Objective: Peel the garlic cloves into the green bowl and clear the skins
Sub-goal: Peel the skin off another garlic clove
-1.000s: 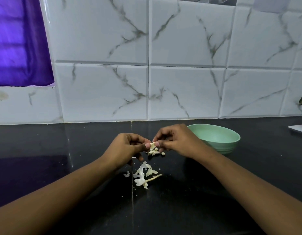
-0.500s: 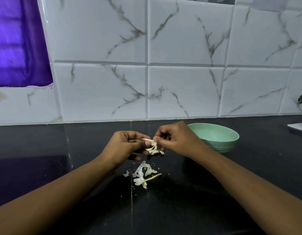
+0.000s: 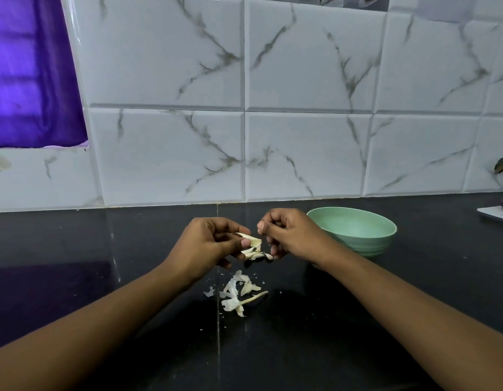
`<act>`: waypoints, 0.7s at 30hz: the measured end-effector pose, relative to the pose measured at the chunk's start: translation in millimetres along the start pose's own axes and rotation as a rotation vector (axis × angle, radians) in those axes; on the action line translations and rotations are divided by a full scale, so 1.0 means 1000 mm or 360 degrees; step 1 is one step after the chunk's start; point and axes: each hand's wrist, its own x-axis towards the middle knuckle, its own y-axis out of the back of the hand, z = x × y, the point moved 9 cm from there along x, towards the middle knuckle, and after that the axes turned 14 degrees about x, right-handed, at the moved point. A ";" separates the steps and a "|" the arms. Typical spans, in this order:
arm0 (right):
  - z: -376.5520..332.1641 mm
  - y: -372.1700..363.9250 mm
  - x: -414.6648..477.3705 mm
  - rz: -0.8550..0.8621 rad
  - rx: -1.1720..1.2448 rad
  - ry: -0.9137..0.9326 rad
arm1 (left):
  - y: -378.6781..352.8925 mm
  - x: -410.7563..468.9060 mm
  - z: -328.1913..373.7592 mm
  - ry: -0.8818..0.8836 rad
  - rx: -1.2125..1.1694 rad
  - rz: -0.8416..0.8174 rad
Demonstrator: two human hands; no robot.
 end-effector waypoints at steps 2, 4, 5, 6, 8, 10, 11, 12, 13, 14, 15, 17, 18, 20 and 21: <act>0.000 0.004 0.000 -0.0007 -0.0016 -0.0021 | 0.000 0.000 0.001 -0.0005 0.0011 0.0002; -0.002 0.004 0.000 -0.0105 -0.0070 -0.0031 | 0.002 0.001 -0.003 0.0032 0.0002 0.0028; -0.002 0.003 0.000 -0.0165 -0.0089 -0.0042 | 0.004 0.002 -0.005 0.0061 -0.0006 0.0048; -0.003 0.002 -0.001 -0.0213 -0.0110 -0.0052 | 0.007 0.003 -0.008 0.0095 -0.0021 0.0077; -0.001 -0.001 -0.002 -0.0288 -0.0162 -0.0071 | 0.017 0.006 -0.015 0.0167 -0.0100 0.0164; 0.002 -0.010 -0.003 -0.0388 -0.0223 -0.0071 | 0.031 0.008 -0.019 0.0212 -0.0180 0.0255; 0.003 -0.015 -0.005 -0.0449 -0.0260 -0.0060 | 0.037 0.009 -0.021 0.0224 -0.0194 0.0283; 0.004 -0.022 -0.007 -0.0509 -0.0304 -0.0047 | 0.041 0.010 -0.022 0.0236 -0.0194 0.0297; 0.005 -0.027 -0.009 -0.0553 -0.0356 -0.0026 | 0.044 0.010 -0.024 0.0250 -0.0185 0.0297; 0.004 -0.030 -0.009 -0.0566 -0.0430 0.0012 | 0.044 0.011 -0.025 0.0266 -0.0170 0.0290; 0.002 -0.032 -0.008 -0.0547 -0.0514 0.0067 | 0.045 0.010 -0.027 0.0282 -0.0152 0.0280; -0.003 -0.035 -0.005 -0.0462 -0.0646 0.0188 | 0.043 0.010 -0.030 0.0308 -0.0124 0.0253; -0.005 -0.037 -0.004 -0.0418 -0.0671 0.0231 | 0.042 0.010 -0.031 0.0313 -0.0112 0.0243; -0.006 -0.044 -0.001 -0.0355 -0.0728 0.0290 | 0.042 0.009 -0.032 0.0318 -0.0091 0.0241; -0.005 -0.047 0.001 -0.0335 -0.0760 0.0320 | 0.042 0.009 -0.032 0.0318 -0.0085 0.0245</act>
